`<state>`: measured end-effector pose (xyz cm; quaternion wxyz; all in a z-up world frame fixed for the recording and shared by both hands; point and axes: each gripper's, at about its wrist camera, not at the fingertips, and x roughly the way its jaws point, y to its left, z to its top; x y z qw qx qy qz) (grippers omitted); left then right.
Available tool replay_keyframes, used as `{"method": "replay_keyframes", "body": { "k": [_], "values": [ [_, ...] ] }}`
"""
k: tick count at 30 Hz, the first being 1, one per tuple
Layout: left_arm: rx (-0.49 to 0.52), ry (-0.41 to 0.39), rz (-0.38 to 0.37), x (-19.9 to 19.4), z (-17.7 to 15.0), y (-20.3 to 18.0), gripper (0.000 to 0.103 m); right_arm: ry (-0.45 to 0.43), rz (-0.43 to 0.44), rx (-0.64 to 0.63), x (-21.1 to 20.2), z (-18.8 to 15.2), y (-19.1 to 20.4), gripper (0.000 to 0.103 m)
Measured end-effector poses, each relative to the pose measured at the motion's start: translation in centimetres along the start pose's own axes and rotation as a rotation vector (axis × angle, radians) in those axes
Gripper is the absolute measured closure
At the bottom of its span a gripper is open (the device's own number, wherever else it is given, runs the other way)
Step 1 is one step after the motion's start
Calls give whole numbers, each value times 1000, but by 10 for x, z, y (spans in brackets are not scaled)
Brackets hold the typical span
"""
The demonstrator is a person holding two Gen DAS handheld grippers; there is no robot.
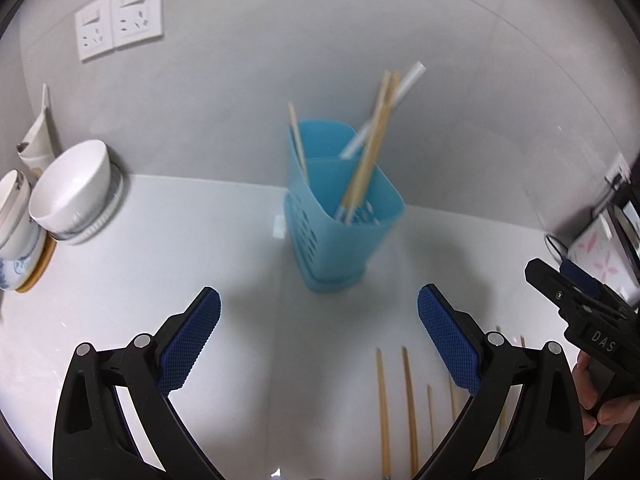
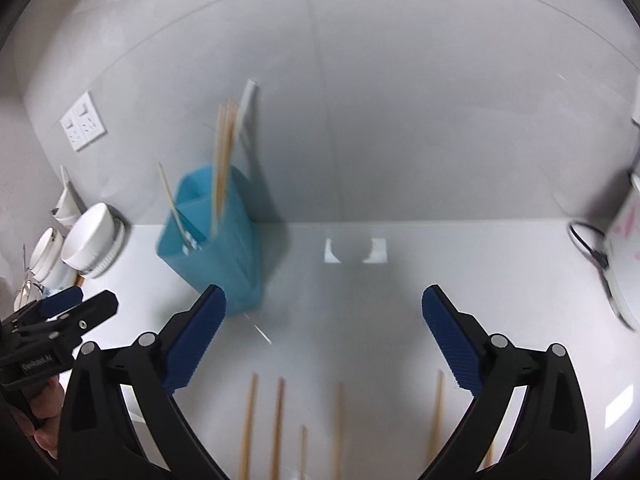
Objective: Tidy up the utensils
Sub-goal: 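Move both tools back over the remaining chopsticks on the counter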
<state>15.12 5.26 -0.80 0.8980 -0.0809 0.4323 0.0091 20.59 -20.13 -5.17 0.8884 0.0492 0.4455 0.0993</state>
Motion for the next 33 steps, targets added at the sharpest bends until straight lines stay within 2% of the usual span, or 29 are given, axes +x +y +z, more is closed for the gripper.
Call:
{"method": "replay_keyframes", "body": {
  "k": [7,16,25,33],
  "values": [
    [14,82,-27,11,-30,-19,6,67,-55,6,-6,-36,-22,8],
    [47,196,-3,37,-78,-36,6,166,-94,-8,-7,-84,-36,9],
    [68,293,16,59,-118,-44,6,275,-104,-46,4,-120,-28,9],
    [69,351,34,71,-138,-40,6,371,-96,-72,18,-146,-17,10]
  ]
}}
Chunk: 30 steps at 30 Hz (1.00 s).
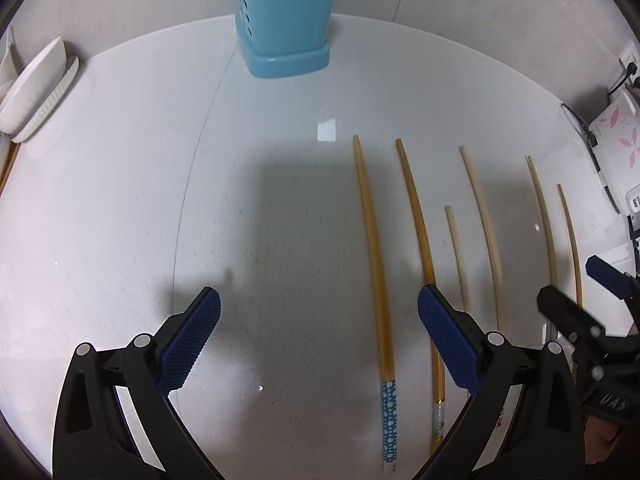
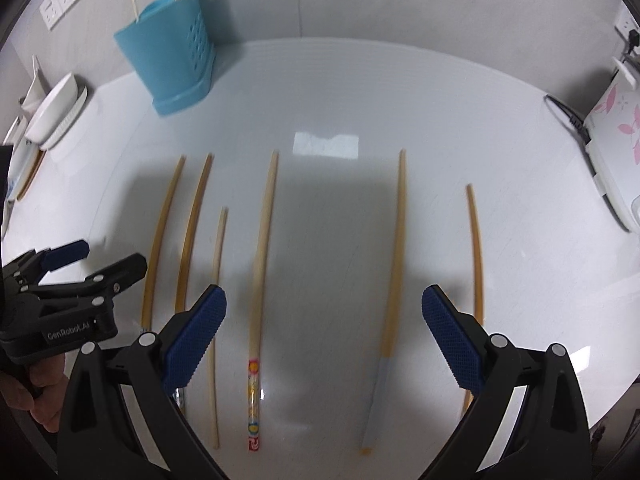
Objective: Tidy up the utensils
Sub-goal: 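Move both tools back over the remaining chopsticks on the counter, then grasp a blue-dotted chopstick with the left tool while the right tool grasps a colourful-patterned chopstick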
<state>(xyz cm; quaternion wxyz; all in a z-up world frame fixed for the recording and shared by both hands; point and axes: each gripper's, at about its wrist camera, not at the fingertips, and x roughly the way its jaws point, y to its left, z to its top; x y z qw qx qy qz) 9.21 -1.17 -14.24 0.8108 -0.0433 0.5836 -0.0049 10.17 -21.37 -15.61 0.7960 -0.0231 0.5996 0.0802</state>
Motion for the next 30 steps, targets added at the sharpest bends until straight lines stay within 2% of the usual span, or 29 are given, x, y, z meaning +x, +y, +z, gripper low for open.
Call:
{"method": "replay_keyframes", "body": {
  "k": [8,16,20,22,25,27,30],
  "values": [
    [6,29,3,4,-4,-3,7,90,29,7,17,-7,8,17],
    [34,72,47,14,-10,-7,9,141,21,-19,26,-7,14,33],
    [52,92,80,15,-7,-11,14,168,18,-29,31,-8,19,40],
    [39,106,83,13,-4,-10,19,171,11,-29,32,-7,21,42],
    [42,113,84,8,-2,-12,36,180,3,-22,33,-3,21,51],
    [46,120,83,6,3,-14,53,185,0,-28,32,-2,22,56],
    [41,127,85,4,7,-14,71,191,-10,-35,32,-1,25,63]
  ]
}}
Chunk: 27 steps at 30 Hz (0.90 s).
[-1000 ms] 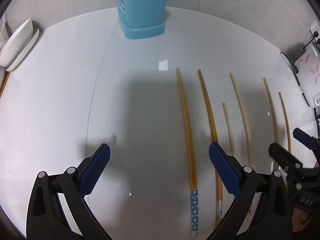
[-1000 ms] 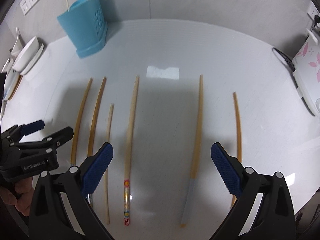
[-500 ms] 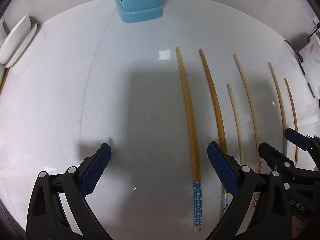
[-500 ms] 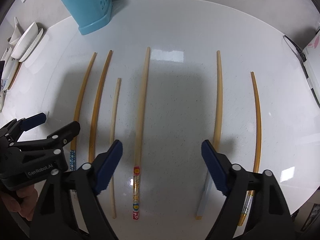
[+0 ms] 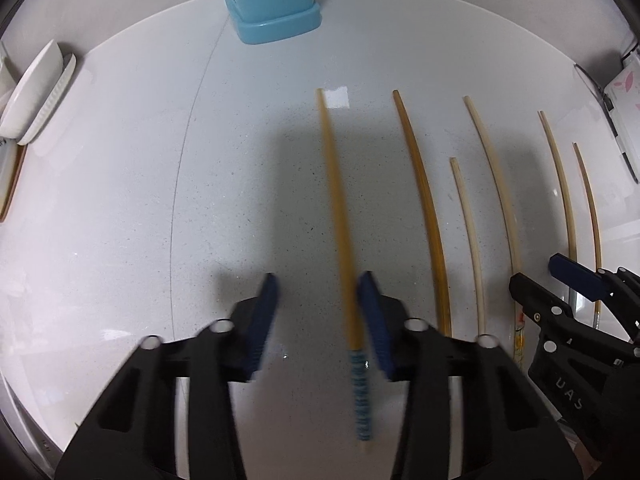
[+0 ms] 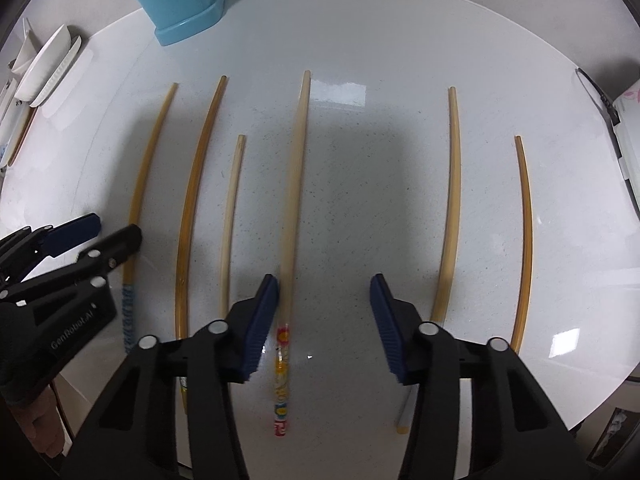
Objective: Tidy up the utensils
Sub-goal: 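Grasp a blue-dotted chopstick with the left tool while the right tool grasps a colourful-patterned chopstick, then lift both chopsticks and carry them to the blue holder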
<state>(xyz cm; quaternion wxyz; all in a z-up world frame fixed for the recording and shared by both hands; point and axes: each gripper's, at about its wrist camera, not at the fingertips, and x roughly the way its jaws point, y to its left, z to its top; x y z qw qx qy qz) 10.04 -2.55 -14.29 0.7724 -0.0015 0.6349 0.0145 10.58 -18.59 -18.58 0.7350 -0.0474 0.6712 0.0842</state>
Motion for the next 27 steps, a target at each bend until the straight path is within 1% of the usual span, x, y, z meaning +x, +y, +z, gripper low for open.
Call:
{"method": "replay_keyframes", "body": {
  "k": [1,2,3,5,6,7,12,14,20,21,27],
  "values": [
    [-7,1,-2,-1,1,2,75,2,0,-2,0,2,2,66],
    [-10,2,-5,-1,2,3,83,7,1,-2,0,3,3,68],
    [-11,4,-10,0,3,6,90,11,1,-1,0,5,4,73],
    [-16,10,-40,-1,5,9,93,22,2,3,0,8,4,80],
    [-16,11,-46,-1,6,10,95,27,4,0,0,10,6,86],
    [-15,10,-48,-1,7,10,96,28,7,-8,0,11,7,96],
    [-23,11,-69,-1,13,17,96,35,5,-23,-1,14,9,97],
    [-24,12,-92,-2,15,19,96,38,10,-21,-1,15,11,97],
    [-32,0,-105,-5,21,24,96,26,25,-25,-5,20,11,97],
    [-33,-3,-105,-2,5,20,96,21,25,-28,-7,20,12,97],
    [-40,-20,-114,-9,-2,30,96,0,37,-27,-10,17,11,97]
  ]
}}
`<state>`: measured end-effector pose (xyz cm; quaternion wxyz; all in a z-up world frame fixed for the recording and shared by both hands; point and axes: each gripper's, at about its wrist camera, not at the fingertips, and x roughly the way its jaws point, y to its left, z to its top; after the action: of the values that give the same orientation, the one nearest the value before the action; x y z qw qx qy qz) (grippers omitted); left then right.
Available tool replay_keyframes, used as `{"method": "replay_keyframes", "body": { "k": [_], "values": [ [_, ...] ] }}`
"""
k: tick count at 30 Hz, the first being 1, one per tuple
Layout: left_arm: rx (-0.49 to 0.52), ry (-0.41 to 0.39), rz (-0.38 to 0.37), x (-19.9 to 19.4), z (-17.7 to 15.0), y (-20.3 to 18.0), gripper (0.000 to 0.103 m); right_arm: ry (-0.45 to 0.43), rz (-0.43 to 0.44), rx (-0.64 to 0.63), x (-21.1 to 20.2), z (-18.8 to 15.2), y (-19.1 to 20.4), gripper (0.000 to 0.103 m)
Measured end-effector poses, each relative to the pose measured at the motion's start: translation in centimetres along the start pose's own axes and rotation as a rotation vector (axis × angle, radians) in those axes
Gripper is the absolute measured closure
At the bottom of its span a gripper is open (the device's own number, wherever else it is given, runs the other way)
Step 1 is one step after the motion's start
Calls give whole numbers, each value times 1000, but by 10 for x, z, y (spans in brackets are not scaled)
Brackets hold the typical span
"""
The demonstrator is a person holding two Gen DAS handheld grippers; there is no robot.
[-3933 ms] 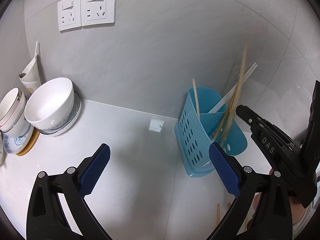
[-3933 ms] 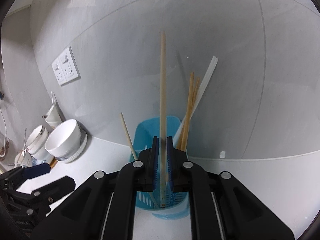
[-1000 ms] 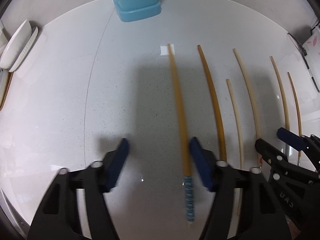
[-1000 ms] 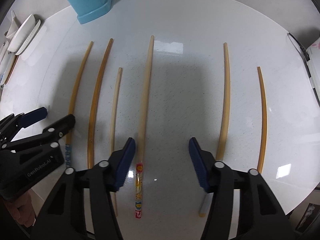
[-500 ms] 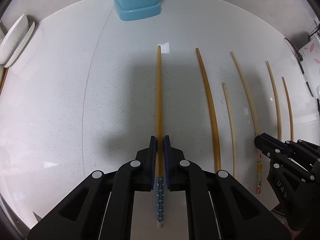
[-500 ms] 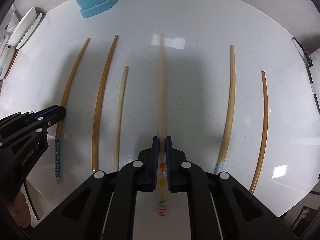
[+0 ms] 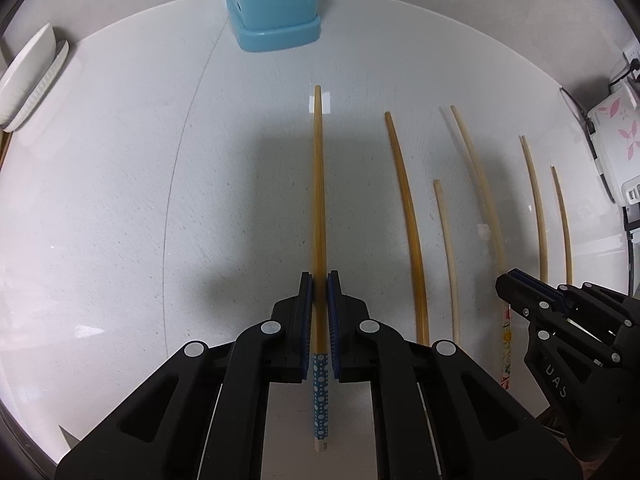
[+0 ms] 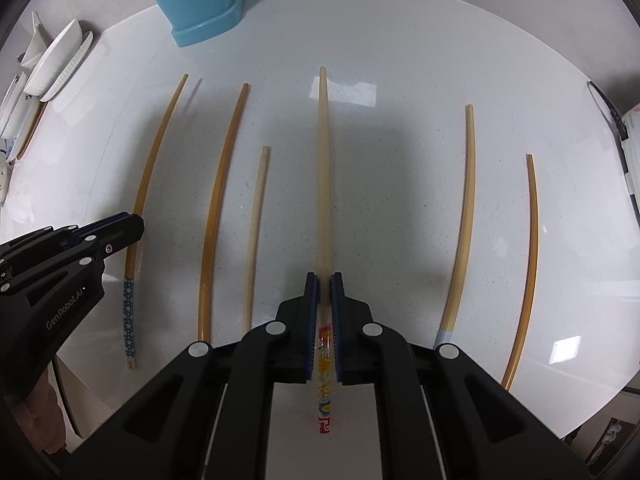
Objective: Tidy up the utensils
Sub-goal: 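Lift both chopsticks and carry them to the blue holder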
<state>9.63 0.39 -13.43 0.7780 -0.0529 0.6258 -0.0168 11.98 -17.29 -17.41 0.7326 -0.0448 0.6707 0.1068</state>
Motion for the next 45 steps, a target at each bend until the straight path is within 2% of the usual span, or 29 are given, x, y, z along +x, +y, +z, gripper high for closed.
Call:
{"method": "replay_keyframes", "body": {
  "k": [13,26,35,45],
  "values": [
    [-1,-82,-15,-38,-8,-1,96,-111,50,3,-36,1,-4,97],
    [-11,-191,-4,-88,14,-4,96,-258,113,1,-83,17,-7,97],
    [-14,-273,-23,-126,32,-3,96,-404,154,1,-115,42,-5,97],
    [-20,-354,-16,-171,60,-2,96,-516,182,6,-148,63,-3,97]
  ]
}}
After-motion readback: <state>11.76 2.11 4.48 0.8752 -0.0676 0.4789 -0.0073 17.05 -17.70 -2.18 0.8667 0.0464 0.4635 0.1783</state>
